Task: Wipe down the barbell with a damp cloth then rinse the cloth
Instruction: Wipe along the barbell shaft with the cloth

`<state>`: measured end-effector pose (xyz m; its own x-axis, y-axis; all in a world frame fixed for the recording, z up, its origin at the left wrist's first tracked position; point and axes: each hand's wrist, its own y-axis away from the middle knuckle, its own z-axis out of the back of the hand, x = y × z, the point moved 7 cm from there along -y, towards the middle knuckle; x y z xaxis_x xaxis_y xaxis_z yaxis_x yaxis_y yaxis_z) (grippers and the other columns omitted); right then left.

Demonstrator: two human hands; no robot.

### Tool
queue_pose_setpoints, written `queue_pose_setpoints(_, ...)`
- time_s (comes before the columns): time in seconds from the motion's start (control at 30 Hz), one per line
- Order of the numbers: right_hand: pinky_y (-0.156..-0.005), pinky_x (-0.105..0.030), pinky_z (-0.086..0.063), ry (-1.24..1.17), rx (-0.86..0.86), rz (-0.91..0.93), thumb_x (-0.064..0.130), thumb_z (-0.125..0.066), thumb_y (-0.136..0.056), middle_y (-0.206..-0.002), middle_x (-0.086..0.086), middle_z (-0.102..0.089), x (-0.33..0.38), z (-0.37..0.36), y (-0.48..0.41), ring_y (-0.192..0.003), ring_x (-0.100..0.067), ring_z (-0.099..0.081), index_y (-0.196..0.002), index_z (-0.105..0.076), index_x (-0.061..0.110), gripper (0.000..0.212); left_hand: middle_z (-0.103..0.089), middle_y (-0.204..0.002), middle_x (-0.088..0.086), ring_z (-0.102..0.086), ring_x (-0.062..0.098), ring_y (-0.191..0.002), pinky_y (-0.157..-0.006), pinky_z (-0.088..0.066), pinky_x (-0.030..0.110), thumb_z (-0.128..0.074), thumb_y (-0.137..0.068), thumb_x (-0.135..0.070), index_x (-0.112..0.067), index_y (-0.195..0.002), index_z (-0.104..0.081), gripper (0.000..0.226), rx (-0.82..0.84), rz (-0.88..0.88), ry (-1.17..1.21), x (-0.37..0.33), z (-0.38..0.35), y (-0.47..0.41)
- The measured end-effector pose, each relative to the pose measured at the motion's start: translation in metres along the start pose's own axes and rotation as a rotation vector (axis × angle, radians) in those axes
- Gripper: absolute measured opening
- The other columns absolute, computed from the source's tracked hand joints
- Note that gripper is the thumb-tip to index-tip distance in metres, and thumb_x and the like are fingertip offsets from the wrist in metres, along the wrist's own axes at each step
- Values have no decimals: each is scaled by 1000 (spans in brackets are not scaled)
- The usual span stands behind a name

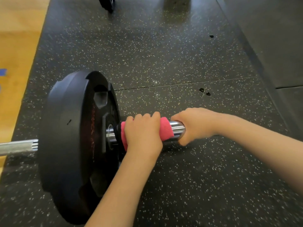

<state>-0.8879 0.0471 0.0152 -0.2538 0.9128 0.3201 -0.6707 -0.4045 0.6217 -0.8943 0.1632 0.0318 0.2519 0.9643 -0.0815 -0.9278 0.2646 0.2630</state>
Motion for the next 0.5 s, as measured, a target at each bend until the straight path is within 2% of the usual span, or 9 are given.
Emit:
queue_pose_setpoints(0.07, -60, -30, -49, 130, -138, -9, 44, -68, -69, -78, 8, -62, 2, -3, 8, -70, -15, -60, -94, -51, 27, 35, -54, -93, -6, -54, 22, -92, -72, -28, 32, -80, -66, -39, -28, -96, -38, 53, 202, 8, 9, 4, -4, -4)
queue_pose_setpoints(0.13, -56, -28, -43, 302, -373, 15, 47, -67, -69, -79, 8, -60, 5, -10, 16, -70, -16, -59, -95, -50, 27, 38, -51, -90, -7, -54, 22, -89, -71, -34, 33, -82, -62, -45, -30, -96, -41, 55, 333, 24, 39, 5, -7, -5)
queue_pose_setpoints(0.2, -47, -26, -37, 400, -604, 80, 41, -79, -58, -71, 7, -58, 9, -20, 24, -61, -18, -58, -89, -56, 21, 43, -51, -90, -7, -57, 23, -94, -71, -36, 33, -82, -61, -45, -30, -95, -42, 54, 359, 29, 41, 4, -7, -3)
queue_pose_setpoints(0.27, -41, -26, -37, 402, -714, 116, 33, -85, -48, -64, 4, -55, 9, -24, 27, -52, -20, -54, -83, -59, 17, 47, -49, -86, -7, -57, 23, -92, -71, -31, 32, -81, -63, -41, -29, -92, -41, 51, 283, 16, 28, 1, -7, 1)
queue_pose_setpoints(0.33, -42, -25, -34, 406, -702, 138, 34, -82, -50, -65, 5, -55, 9, -23, 25, -53, -19, -54, -86, -58, 17, 47, -52, -87, -6, -54, 22, -90, -72, -27, 31, -77, -67, -35, -28, -91, -38, 46, 183, 5, 25, 0, -6, 5)
queue_pose_setpoints(0.43, -52, -27, -40, 345, -439, 102, 42, -67, -70, -78, 8, -56, 10, -16, 19, -66, -16, -55, -98, -45, 24, 40, -57, -102, -6, -54, 22, -100, -75, -25, 33, -70, -73, -26, -28, -96, -38, 39, 33, 3, 23, -3, -4, 10)
queue_pose_setpoints(0.5, -59, -28, -45, 237, -276, 85, 48, -66, -72, -80, 10, -59, 8, -8, 15, -68, -14, -55, -97, -40, 30, 40, -57, -100, -5, -53, 23, -97, -77, -28, 33, -67, -73, -18, -27, -101, -44, 37, -111, 5, 29, -6, -5, 16)
